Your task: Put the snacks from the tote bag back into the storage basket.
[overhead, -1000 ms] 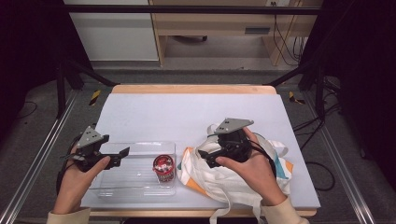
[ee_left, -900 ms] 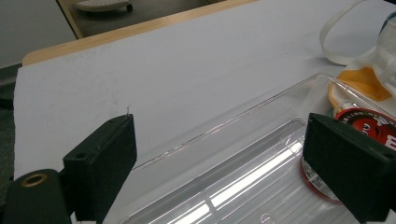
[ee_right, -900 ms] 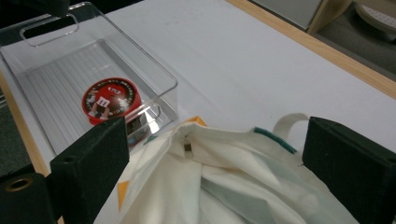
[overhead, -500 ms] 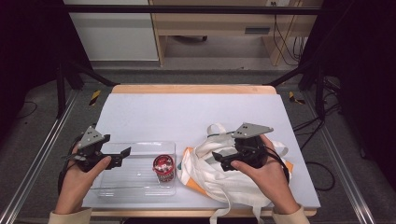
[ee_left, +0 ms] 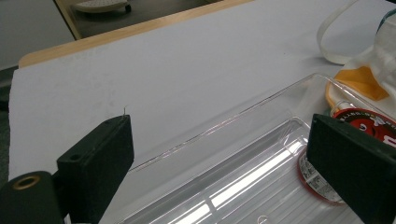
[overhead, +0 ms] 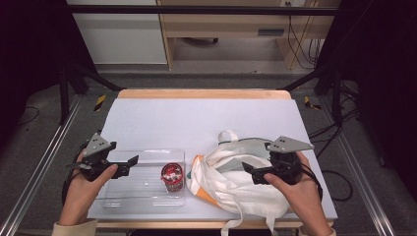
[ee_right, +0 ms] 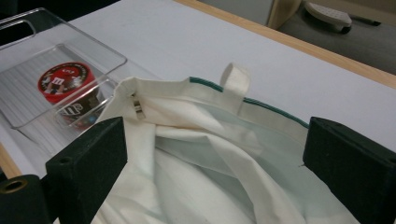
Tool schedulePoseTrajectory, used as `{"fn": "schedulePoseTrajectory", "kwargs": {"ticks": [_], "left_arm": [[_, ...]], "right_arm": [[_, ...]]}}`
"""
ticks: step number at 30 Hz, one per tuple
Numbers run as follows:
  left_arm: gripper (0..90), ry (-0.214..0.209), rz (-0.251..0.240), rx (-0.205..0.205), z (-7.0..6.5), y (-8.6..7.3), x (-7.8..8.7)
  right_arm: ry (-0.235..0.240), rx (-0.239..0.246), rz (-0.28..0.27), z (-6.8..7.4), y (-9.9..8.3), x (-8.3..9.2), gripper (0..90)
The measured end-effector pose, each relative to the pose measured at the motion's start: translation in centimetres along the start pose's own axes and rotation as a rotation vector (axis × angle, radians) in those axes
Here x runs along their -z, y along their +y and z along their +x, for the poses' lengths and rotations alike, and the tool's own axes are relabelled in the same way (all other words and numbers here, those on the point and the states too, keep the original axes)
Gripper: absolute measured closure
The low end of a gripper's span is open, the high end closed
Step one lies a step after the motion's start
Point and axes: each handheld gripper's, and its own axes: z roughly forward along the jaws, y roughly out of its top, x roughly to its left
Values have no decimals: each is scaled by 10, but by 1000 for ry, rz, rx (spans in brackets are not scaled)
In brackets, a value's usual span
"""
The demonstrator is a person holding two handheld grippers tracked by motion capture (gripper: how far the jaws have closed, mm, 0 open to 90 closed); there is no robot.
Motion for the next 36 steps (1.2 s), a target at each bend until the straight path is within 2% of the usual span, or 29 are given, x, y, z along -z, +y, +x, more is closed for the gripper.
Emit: {"fn": "schedulePoseTrajectory", "kwargs": {"ticks": [5, 6, 13, 24, 27, 36], "left_arm": [[75, 0, 2, 4, 1, -1, -1], [75, -3, 1, 1, 0, -1, -1], [75, -7, -4, -10, 0, 0, 0], [75, -9, -2, -12, 0, 0, 0], [75, -10, -1, -11, 0, 0, -1], [75, -10, 9, -12, 1, -2, -3]], "right_arm": [[-25, -16, -9, -8, -8, 6, 69], [-39, -7, 7, -10, -11, 7, 62], [-80, 1, 19, -19, -20, 13, 61], [-128, -52, 5, -35, -37, 27, 60], [-137, -51, 5, -39, -41, 28, 60], [-158, -99, 20, -48, -57, 26, 61]]}}
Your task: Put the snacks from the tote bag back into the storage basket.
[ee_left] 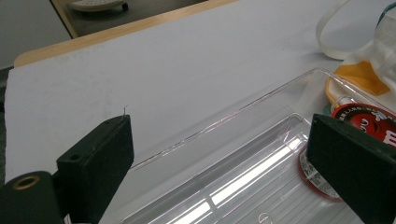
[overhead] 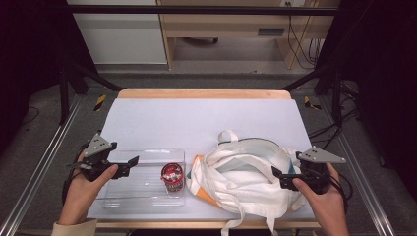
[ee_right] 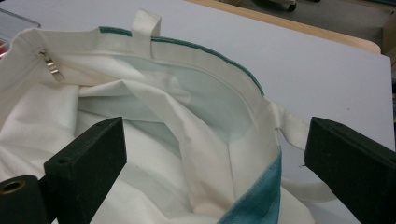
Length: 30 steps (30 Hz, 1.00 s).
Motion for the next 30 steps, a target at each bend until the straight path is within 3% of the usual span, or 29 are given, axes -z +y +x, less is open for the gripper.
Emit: {"fn": "schedulePoseTrajectory", "kwargs": {"ticks": [12, 30], "left_arm": [[75, -15, 40, -26, -4, -3, -8], [77, -29, 74, -42, -8, -6, -15]], "right_arm": [[-40, -44, 40, -11, -24, -8, 60], [-31, -88, 90, -13, -52, -10, 55]]}}
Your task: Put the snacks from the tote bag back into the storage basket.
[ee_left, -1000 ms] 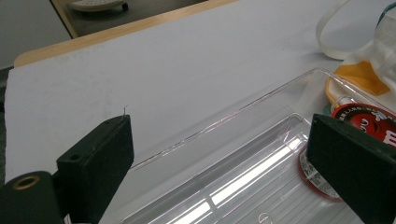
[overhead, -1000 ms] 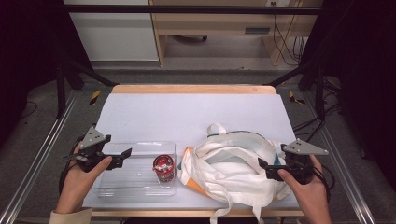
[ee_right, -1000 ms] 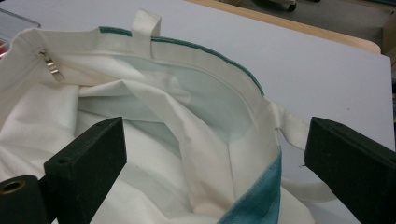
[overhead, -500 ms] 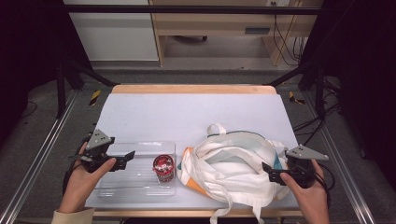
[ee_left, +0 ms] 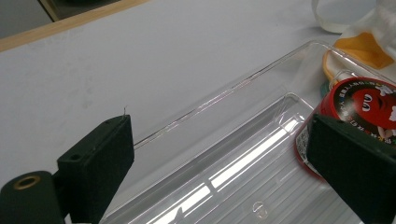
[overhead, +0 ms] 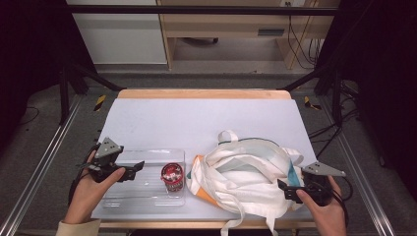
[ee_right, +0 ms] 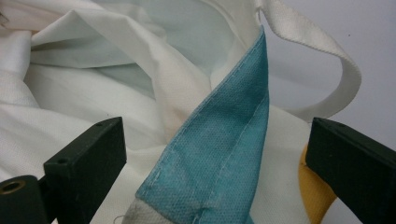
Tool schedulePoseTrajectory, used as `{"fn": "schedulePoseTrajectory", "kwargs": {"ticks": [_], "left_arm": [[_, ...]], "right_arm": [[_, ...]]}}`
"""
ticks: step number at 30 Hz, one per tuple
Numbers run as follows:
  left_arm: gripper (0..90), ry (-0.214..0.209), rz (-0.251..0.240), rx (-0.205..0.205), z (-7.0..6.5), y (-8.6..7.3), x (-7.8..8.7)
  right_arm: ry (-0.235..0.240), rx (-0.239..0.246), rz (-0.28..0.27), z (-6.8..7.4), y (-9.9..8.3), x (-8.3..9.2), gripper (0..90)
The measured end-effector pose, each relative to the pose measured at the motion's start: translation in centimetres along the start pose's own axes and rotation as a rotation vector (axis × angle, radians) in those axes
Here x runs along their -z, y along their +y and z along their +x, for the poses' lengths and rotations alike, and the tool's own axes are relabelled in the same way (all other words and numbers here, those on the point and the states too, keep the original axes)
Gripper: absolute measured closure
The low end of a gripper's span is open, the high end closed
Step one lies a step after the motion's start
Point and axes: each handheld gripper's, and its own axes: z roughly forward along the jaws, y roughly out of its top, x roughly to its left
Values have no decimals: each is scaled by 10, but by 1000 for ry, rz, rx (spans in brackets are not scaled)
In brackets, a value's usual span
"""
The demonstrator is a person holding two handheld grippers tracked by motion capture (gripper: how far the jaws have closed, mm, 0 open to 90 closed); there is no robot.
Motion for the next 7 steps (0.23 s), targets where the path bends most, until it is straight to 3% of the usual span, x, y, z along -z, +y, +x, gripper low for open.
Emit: {"fn": "schedulePoseTrajectory", "kwargs": {"ticks": [7], "left_arm": [[77, -4, 0, 0, 0, 0, -1]], "right_arm": [[-18, -6, -18, -2, -2, 0, 55]]}}
